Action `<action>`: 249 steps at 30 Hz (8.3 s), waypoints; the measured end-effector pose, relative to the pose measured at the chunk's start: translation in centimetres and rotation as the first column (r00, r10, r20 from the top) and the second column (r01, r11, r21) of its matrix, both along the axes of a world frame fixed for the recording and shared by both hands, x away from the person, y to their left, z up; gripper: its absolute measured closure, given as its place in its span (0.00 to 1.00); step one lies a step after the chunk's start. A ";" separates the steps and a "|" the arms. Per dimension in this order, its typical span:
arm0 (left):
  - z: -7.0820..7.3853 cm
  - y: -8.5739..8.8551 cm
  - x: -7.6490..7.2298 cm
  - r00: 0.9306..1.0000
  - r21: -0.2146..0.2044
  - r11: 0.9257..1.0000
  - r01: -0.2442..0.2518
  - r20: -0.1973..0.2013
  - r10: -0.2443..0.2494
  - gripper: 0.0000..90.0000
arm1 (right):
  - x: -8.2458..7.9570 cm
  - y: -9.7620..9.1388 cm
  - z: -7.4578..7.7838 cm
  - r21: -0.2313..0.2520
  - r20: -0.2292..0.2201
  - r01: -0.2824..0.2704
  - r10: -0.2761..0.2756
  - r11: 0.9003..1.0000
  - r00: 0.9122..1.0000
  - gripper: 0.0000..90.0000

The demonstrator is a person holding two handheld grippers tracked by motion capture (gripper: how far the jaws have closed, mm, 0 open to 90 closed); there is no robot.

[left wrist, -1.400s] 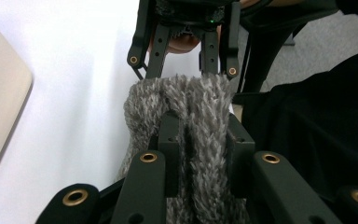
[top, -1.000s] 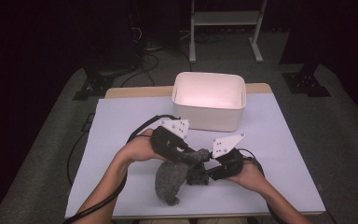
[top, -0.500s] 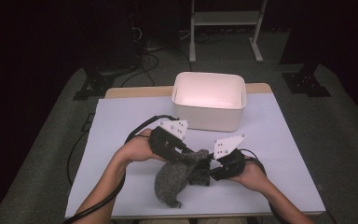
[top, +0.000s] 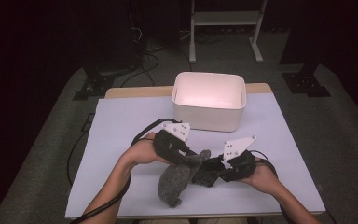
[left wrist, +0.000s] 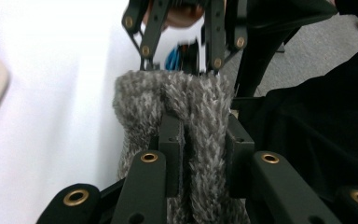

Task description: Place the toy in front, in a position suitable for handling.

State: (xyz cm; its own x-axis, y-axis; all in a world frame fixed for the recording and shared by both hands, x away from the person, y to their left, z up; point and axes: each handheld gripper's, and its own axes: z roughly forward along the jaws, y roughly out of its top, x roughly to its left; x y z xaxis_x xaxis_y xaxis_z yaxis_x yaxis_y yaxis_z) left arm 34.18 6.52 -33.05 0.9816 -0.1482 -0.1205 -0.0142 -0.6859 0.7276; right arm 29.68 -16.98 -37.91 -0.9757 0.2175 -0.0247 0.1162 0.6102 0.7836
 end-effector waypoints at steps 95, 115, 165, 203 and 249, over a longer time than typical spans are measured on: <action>-3.4 4.9 -0.4 0.988 0.193 0.971 -0.140 0.085 0.126 0.81 | 3.6 8.4 -5.8 -0.155 -0.086 -0.148 0.135 0.977 0.987 0.62; -4.4 4.9 -0.3 0.993 0.163 0.980 -0.113 0.044 0.108 0.81 | 1.8 3.6 -6.3 -0.081 -0.076 -0.025 0.019 0.996 0.997 0.71; -4.3 7.5 -0.7 0.991 0.162 0.979 -0.123 0.065 0.114 0.81 | 1.7 3.2 -6.8 -0.006 -0.123 0.016 -0.016 1.000 0.992 0.74; -4.5 -1.6 -1.4 0.981 0.152 0.987 -0.043 0.192 0.013 0.86 | 1.5 3.2 -7.0 0.001 -0.115 0.033 -0.033 0.999 0.993 0.75; -6.9 7.8 -1.5 0.974 0.069 0.976 -0.209 0.110 0.200 0.83 | 3.1 7.5 -3.6 -0.230 -0.109 -0.063 0.039 0.971 0.993 0.54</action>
